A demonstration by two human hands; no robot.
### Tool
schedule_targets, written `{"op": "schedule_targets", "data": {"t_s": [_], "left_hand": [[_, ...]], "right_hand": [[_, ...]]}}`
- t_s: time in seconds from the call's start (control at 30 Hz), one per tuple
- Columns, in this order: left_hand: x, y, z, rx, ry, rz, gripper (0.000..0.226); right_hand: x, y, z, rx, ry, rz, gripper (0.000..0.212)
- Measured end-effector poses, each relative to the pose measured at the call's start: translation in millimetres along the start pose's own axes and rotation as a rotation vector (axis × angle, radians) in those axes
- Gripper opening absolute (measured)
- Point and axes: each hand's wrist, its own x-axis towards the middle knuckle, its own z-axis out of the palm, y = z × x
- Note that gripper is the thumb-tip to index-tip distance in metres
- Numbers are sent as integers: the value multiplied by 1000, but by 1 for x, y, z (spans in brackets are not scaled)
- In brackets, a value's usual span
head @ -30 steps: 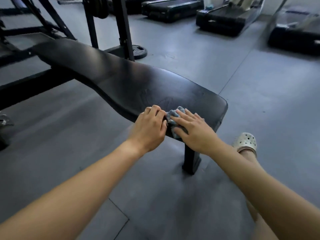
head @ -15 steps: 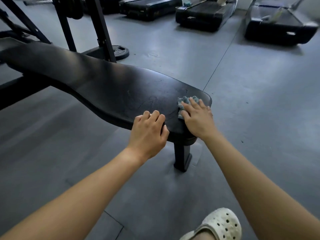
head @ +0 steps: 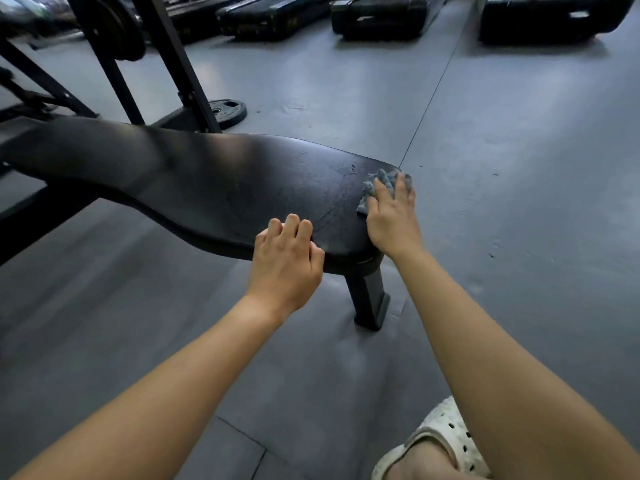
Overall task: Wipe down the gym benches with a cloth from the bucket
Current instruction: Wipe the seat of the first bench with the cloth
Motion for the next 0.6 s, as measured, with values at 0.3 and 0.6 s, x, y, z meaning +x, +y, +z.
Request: {"op": "schedule_targets", "data": {"t_s": [0.3, 0.6], "left_hand": [[-1, 5, 3, 16, 13, -13, 24], [-2, 5, 1, 22, -40, -9, 26]], "right_hand": [[-104, -14, 35, 539, 165, 137, 58], [-21, 12, 0, 469, 11, 217, 56]]}}
